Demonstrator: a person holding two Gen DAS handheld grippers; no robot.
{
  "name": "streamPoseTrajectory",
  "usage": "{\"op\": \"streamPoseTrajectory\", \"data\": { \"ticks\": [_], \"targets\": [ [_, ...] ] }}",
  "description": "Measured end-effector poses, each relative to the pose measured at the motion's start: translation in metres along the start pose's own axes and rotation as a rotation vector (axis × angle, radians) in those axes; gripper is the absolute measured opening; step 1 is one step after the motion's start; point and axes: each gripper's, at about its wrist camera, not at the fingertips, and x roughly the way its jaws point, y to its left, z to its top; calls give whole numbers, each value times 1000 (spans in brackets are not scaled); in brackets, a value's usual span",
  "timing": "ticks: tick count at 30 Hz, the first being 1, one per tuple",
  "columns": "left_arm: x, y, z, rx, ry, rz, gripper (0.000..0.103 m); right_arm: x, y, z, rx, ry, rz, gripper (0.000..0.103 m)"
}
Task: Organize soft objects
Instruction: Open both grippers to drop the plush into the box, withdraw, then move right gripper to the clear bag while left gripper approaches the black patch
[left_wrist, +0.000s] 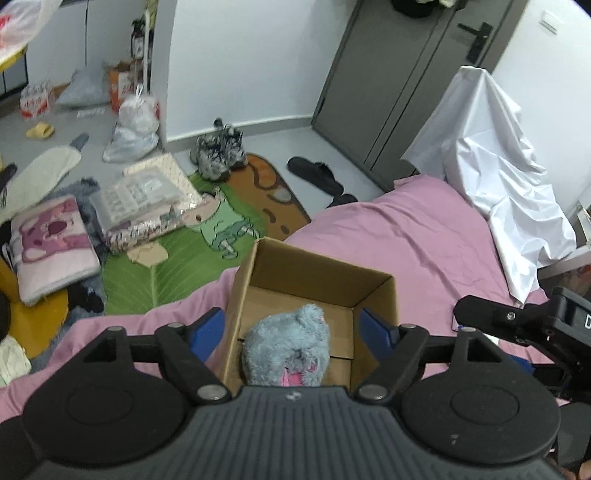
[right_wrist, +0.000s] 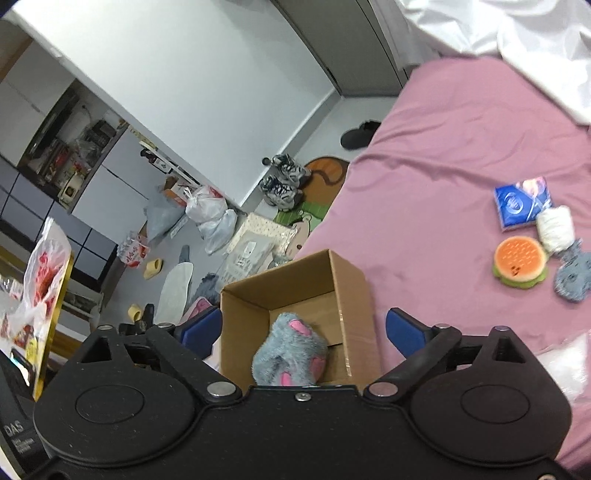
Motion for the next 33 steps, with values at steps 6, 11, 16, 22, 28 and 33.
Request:
{"op": "streamPoseTrajectory", "data": {
  "ticks": [6,11,16,22,28,33],
  "targets": [
    [-14,-13,-9,26,-6,-8,93,-24,-2,-7,-65,-31,-14,103],
    [-20,-27,-16,54,42,-34,98,-49,-13,-12,-88,-62,-39,103],
    [-29,-37,-26,58,44,-46,99,-71,-32,-14,-62,-85,-77,103],
    [-32,-52,-34,64,69,-93,99,-88,-61,-15,-5,-104,-120,103],
    [-34,-73,-42,89,75,-104,99,-98,-85,-21,38,-95,-141,103],
    [-35,-91,-49,113,68,-107,98,-101,-98,-25,41,-76,-142,103]
  ]
}}
